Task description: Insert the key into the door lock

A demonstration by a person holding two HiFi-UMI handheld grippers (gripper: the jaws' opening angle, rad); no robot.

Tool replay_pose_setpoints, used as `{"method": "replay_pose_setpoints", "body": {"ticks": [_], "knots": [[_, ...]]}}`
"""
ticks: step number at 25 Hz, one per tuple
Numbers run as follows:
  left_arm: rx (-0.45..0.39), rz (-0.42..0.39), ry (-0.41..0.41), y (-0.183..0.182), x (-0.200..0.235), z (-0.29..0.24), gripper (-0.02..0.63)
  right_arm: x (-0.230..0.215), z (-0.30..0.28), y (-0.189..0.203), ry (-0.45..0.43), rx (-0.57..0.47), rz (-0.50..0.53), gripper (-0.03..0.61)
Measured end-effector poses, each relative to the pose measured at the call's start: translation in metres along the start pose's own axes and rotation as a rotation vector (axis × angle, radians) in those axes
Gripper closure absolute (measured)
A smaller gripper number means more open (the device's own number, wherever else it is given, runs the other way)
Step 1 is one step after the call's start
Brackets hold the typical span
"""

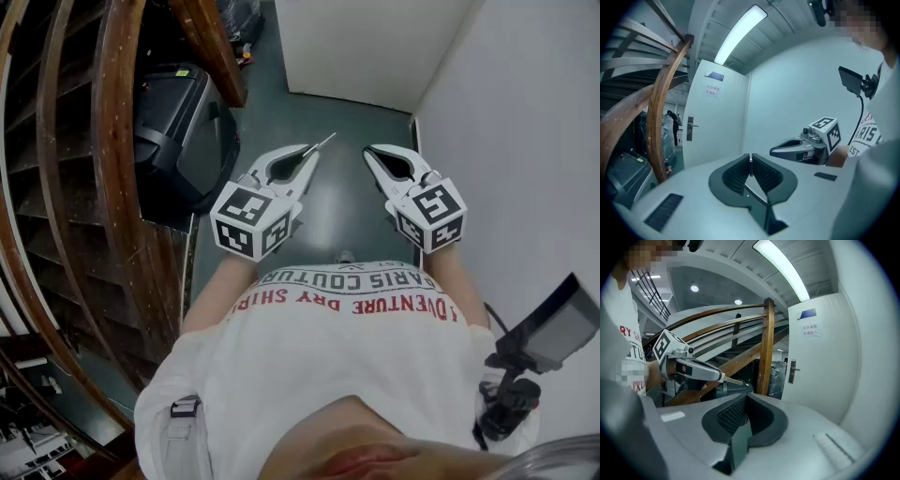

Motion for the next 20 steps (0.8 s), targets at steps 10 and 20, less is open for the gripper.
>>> {"method": "replay_pose_setpoints", "body": {"ticks": [10, 20], "knots": [[0.018, -0.001, 0.004, 0.004, -0.006, 0.001, 0.591, 0.004, 0.003, 0.004, -0.006, 0.003, -0.006, 0.577], [0.002, -0.006, 0.013, 0.003, -0.010, 0.006, 0.591, 0.006, 0.006, 0.004, -0.015, -0.024, -0.033, 0.577]]}}
Point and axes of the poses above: the fingertips, and each gripper's own axes: z backward along the fingers, x to its left, y out of its underside, the point moved 3 cm from there along z, backward along the fingers, and after that the axes turned 2 degrees about y, right-handed, at the moved point
